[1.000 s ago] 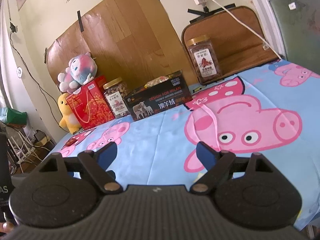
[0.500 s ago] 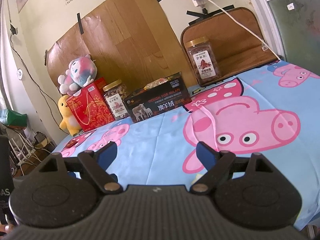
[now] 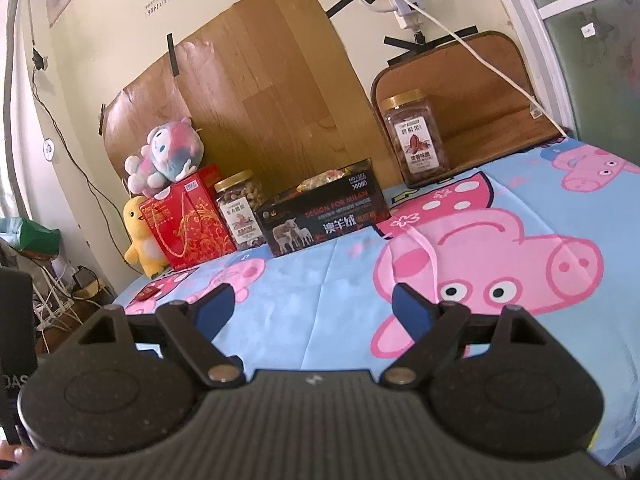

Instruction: Organize snacks

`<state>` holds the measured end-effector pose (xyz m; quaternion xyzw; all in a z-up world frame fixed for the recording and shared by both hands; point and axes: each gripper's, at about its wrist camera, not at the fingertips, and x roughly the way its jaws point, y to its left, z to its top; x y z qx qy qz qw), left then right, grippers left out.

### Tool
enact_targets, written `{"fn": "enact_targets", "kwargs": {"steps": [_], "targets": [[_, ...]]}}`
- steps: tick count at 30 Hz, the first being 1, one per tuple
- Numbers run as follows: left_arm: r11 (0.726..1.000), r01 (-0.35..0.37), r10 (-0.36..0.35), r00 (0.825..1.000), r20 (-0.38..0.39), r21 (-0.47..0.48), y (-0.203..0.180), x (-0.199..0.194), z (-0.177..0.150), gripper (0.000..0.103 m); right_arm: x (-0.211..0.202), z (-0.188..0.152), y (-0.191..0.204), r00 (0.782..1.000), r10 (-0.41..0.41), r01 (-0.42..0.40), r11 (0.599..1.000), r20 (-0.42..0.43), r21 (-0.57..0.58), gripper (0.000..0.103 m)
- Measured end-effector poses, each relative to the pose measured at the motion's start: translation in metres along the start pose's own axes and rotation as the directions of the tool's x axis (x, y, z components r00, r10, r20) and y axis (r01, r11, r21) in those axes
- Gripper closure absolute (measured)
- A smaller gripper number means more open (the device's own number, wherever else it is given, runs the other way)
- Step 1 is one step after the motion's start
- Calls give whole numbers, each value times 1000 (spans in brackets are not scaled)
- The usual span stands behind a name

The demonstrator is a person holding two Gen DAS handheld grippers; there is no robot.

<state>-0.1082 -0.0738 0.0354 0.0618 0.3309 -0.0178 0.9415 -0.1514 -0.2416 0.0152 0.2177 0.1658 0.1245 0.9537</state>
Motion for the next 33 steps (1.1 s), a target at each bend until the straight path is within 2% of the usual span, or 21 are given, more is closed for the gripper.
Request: {"fn": "enact_targets", "kwargs": {"steps": [33], "targets": [[1000, -22, 22, 1000, -19, -13, 5, 5, -2, 0, -4, -1, 3, 1000, 1, -1, 1000, 17, 4, 18]]}}
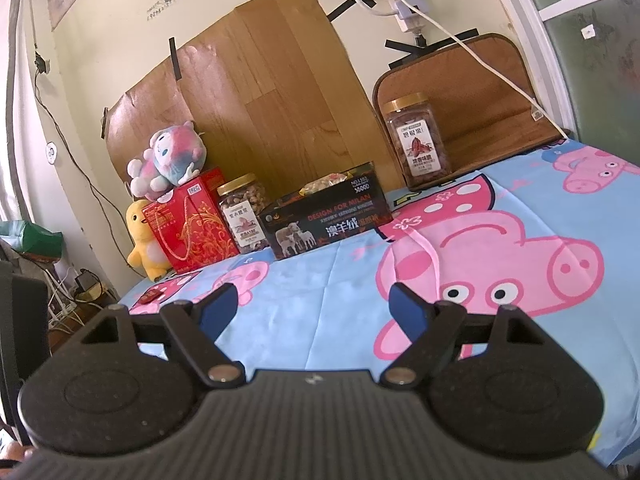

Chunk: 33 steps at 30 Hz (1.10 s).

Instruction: Organize snacks

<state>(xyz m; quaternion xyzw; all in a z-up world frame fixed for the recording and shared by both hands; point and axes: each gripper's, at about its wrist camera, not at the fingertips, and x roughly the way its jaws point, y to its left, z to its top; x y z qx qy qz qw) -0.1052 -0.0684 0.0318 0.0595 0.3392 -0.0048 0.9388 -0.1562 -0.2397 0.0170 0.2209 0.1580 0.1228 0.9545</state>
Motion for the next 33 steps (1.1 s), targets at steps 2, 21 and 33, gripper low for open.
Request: {"fn": "enact_targets", "kwargs": {"steps": [2, 21, 33], "targets": [[1000, 1, -1, 1000, -2, -3, 0, 0, 0, 0, -1, 0, 0, 1000, -1, 1, 1000, 0, 2, 18], [1000, 2, -2, 1000, -15, -15, 2, 3, 0, 0, 0, 0, -1, 1000, -1, 1, 1000, 0, 1, 18], [1000, 1, -1, 1000, -12, -16, 1, 2, 0, 0, 0, 0, -1, 1000, -2, 2, 1000, -1, 4, 18]]}}
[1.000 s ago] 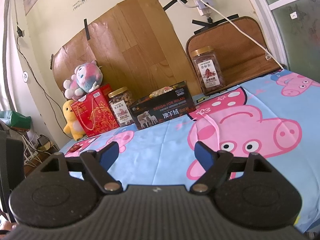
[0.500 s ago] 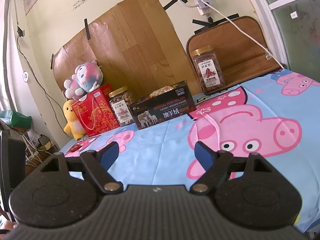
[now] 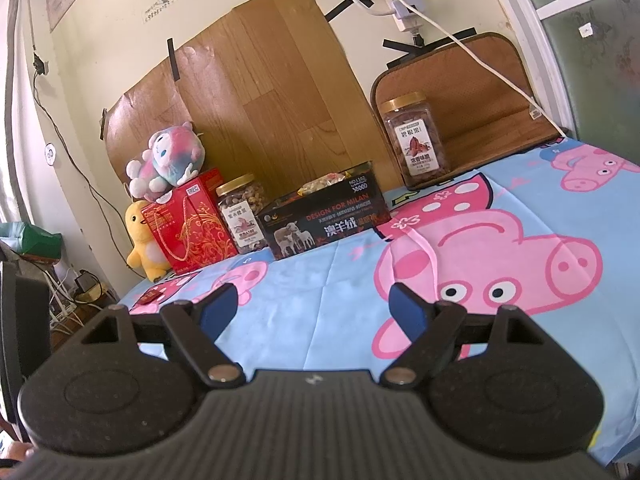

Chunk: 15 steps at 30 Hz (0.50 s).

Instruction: Organize snacks

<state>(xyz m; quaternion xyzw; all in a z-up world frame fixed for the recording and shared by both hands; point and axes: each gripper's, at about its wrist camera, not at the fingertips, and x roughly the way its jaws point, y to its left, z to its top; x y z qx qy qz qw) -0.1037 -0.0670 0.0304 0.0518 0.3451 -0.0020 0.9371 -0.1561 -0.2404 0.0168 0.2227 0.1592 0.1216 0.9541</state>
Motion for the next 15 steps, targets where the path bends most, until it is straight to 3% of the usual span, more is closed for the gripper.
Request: {"fn": "enact_targets", "kwargs": {"steps": [15], "targets": [[1000, -28, 28, 1000, 6, -6, 2, -1, 1, 0, 0, -1, -1, 1000, 0, 0, 1000, -1, 3, 18]]}}
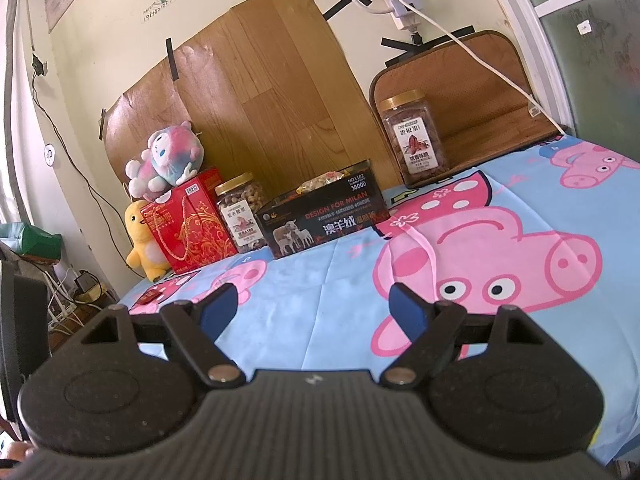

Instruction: Organize snacks

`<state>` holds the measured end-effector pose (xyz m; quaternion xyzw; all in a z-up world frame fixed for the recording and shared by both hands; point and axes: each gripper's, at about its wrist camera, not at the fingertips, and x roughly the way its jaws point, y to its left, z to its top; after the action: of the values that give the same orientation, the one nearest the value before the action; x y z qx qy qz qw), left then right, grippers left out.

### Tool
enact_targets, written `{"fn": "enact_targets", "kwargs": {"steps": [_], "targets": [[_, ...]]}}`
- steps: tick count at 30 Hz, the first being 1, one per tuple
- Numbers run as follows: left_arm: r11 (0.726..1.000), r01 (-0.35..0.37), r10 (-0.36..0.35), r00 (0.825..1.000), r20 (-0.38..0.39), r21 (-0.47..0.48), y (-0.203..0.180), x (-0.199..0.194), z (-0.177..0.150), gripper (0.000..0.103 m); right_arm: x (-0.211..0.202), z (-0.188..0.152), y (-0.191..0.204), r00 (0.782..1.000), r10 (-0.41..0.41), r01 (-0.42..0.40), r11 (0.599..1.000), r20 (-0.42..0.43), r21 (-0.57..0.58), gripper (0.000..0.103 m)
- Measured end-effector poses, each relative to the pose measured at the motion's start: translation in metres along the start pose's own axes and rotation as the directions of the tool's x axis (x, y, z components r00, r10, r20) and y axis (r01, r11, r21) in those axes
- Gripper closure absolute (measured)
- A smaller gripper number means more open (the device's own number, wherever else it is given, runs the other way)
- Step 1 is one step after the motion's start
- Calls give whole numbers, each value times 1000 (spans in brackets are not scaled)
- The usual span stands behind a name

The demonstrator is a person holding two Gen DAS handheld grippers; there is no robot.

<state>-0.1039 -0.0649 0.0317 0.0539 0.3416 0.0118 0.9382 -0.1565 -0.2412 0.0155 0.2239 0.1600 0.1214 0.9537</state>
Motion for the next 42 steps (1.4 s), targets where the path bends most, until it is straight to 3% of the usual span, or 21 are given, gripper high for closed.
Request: {"fn": "enact_targets", "kwargs": {"steps": [42], "targets": [[999, -23, 23, 1000, 16, 26, 2, -4, 1, 0, 1, -2, -1, 1000, -6, 6, 1000, -4, 7, 18]]}}
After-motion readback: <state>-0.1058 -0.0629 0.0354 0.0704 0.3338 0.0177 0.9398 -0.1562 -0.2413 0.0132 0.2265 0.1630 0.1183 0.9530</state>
